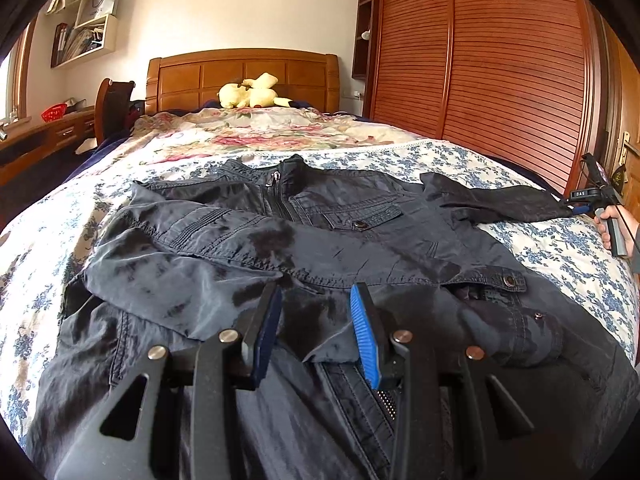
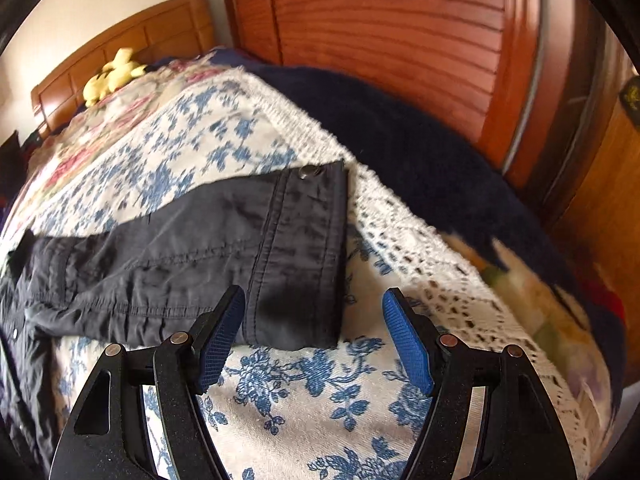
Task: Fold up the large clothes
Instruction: 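Grasp the other sleeve cuff with the right gripper and lift it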
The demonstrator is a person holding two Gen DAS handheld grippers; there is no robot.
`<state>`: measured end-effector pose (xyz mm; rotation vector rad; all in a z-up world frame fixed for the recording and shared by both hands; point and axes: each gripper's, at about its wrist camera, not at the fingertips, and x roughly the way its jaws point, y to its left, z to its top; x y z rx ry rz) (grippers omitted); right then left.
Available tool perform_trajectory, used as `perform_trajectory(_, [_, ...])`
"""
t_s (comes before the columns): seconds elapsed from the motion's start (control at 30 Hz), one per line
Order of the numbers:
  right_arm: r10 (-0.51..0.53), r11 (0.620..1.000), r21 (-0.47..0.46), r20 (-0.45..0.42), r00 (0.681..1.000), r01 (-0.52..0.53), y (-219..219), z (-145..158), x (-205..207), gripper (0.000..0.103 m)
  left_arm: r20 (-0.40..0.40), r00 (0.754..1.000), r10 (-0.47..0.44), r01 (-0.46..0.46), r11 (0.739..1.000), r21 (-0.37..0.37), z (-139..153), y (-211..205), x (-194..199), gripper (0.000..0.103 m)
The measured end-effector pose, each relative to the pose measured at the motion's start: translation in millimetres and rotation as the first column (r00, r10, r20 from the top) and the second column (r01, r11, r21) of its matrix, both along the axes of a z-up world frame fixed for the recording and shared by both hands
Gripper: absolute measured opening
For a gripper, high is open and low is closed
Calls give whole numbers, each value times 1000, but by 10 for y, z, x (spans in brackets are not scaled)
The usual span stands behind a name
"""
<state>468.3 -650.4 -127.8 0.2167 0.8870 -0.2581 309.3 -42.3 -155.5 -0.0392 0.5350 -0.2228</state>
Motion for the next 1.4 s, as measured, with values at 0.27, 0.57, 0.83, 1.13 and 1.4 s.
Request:
perform_trajectory(0.27, [118, 990, -65, -74, 990, -123, 323, -111, 212, 17, -11, 1000, 4, -4, 1000, 7, -9, -3, 7, 34])
perform_trajectory(0.57, [231, 960, -172, 35, 972, -222, 1114, 432, -5, 9, -8, 1000, 24, -24, 999, 24, 89, 6, 4, 34])
perform_trajectory(0.83, [330, 921, -250, 90, 940, -299, 2065, 909, -5, 9, -9, 1000, -2, 2, 1000, 1, 266, 271, -194, 34])
perform_trajectory(1.13, [481, 854, -298, 138, 866, -426, 3375, 1266, 47, 8, 1, 1000, 19, -19, 998, -60, 411, 867, -538, 34])
perform_trajectory(1.4, [636, 760, -312, 180, 750, -570, 4642, 1480, -125, 8, 24, 996, 80, -79, 995, -57, 515, 1298, -798, 34])
